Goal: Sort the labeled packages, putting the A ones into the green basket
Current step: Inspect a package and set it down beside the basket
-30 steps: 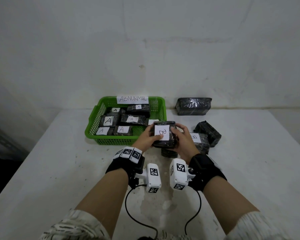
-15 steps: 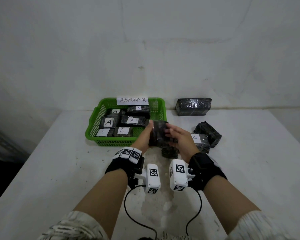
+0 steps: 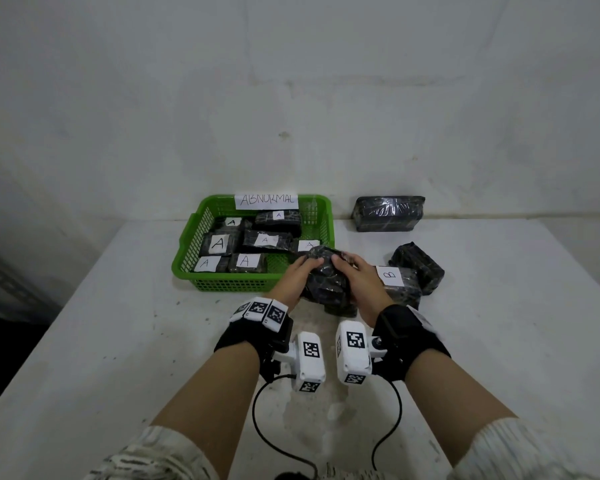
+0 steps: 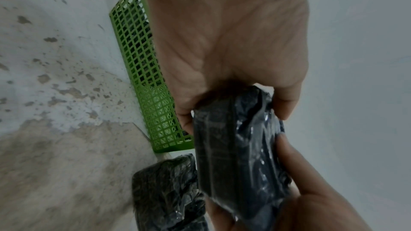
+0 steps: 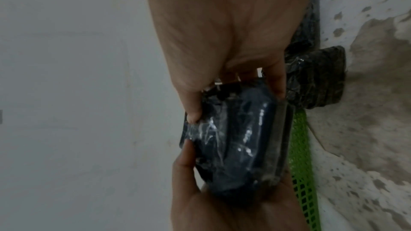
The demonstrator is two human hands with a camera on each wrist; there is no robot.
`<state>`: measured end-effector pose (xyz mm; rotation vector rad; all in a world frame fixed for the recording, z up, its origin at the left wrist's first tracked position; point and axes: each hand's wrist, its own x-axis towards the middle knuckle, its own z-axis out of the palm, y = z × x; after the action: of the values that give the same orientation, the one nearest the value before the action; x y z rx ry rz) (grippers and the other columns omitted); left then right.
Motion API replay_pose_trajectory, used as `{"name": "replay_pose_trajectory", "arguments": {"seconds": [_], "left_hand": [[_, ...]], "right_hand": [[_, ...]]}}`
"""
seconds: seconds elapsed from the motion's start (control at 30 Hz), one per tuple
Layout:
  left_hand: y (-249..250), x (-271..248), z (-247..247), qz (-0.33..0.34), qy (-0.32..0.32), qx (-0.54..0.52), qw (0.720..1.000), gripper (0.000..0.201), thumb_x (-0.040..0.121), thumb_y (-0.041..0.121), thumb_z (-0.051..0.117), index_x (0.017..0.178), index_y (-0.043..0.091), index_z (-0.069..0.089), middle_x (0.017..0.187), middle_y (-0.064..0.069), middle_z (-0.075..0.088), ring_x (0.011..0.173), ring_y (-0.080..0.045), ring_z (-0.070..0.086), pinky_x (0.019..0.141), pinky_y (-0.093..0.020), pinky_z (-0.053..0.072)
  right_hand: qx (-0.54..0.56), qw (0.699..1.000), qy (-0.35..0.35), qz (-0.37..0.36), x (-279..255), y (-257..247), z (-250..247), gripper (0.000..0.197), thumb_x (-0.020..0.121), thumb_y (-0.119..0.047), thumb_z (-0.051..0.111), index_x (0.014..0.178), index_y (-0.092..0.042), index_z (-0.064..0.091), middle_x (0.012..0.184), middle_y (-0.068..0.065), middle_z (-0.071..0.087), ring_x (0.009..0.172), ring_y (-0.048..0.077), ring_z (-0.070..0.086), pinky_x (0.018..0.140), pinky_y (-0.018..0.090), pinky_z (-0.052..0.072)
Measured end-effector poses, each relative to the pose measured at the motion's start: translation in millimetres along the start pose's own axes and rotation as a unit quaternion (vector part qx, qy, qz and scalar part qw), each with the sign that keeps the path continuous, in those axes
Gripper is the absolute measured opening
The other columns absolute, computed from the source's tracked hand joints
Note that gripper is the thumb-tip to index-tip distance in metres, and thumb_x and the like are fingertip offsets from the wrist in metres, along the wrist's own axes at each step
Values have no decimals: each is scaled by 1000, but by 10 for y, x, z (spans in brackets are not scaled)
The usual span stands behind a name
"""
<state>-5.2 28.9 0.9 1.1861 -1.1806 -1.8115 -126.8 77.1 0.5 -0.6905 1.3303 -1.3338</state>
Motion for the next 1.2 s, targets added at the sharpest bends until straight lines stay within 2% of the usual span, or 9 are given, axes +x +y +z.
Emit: {"name": "replay_pose_trajectory", "arguments": {"seconds": [0.13, 0.27, 0.37, 0.47, 0.57, 0.7, 0.93, 1.1, 1.2], "left_hand": [[-36, -10, 9, 24, 13, 87, 996, 43, 94, 19, 52, 135, 13, 40, 121, -14, 54, 106, -30, 58, 86, -35, 50], [-66, -25, -27, 45, 11, 118, 992, 44, 92, 19, 57, 132, 12, 42, 122, -13, 55, 104, -27, 59, 86, -34, 52], [-77, -13, -51, 68, 14, 146, 987, 40, 93, 16, 55, 130, 10, 44, 125, -20, 56, 109, -31, 60, 89, -36, 52], [-75, -21, -84, 88, 24, 151, 984, 39, 94, 16, 52, 132, 8, 43, 125, -17, 56, 110, -28, 58, 77, -21, 51], [-79, -41, -89, 87, 26, 117, 989, 40, 93, 15, 55, 131, 10, 46, 126, -17, 56, 108, -26, 58, 83, -28, 52], [-46, -52, -61, 40, -2, 90, 995, 52, 90, 7, 58, 138, 14, 40, 124, -14, 55, 107, -29, 58, 78, -33, 55], [-56, -41, -104, 75, 16, 153, 985, 58, 87, 4, 61, 139, 17, 40, 132, -12, 51, 121, -26, 50, 100, -43, 46], [-42, -78, -66, 15, -23, 65, 998, 56, 88, 0, 57, 140, 15, 40, 127, -13, 54, 112, -28, 55, 96, -41, 48], [-48, -84, -70, 17, -39, 93, 995, 62, 86, -10, 52, 141, 12, 36, 123, -13, 56, 112, -25, 54, 102, -41, 44]], "right_hand": [[-24, 998, 38, -38, 30, 37, 3, 14, 90, -15, 63, 103, -11, 62, 106, 17, 67, 93, 29, 65, 82, 39, 56], [-30, 997, 46, -48, 43, 66, -26, 4, 89, -13, 65, 93, -14, 63, 101, 17, 67, 90, 31, 66, 85, 44, 56], [-25, 999, 19, -31, 25, 70, -31, 17, 90, -18, 64, 106, -13, 62, 108, 15, 67, 95, 28, 66, 90, 46, 54], [8, 1000, -24, 9, 13, 74, -55, 37, 91, -19, 63, 127, -19, 55, 117, 11, 65, 105, 27, 65, 91, 43, 53], [8, 1000, -17, -3, -6, 44, -79, 39, 91, -4, 60, 124, -23, 54, 107, 9, 65, 93, 25, 67, 83, 40, 56], [1, 1000, 8, -29, -20, 52, -90, 36, 90, -1, 59, 120, -21, 55, 100, 4, 65, 85, 22, 67, 77, 39, 57], [23, 997, -58, 38, 2, 61, -100, 63, 87, 1, 62, 135, -35, 40, 112, 9, 64, 95, 27, 66, 94, 46, 50], [18, 999, -24, 28, -7, 86, -138, 68, 83, 11, 62, 138, -23, 42, 104, 10, 67, 92, 29, 67, 92, 52, 51], [28, 999, -12, 24, -29, 120, -126, 71, 83, 11, 62, 141, -24, 39, 102, 7, 67, 89, 26, 67, 93, 56, 49]]}}
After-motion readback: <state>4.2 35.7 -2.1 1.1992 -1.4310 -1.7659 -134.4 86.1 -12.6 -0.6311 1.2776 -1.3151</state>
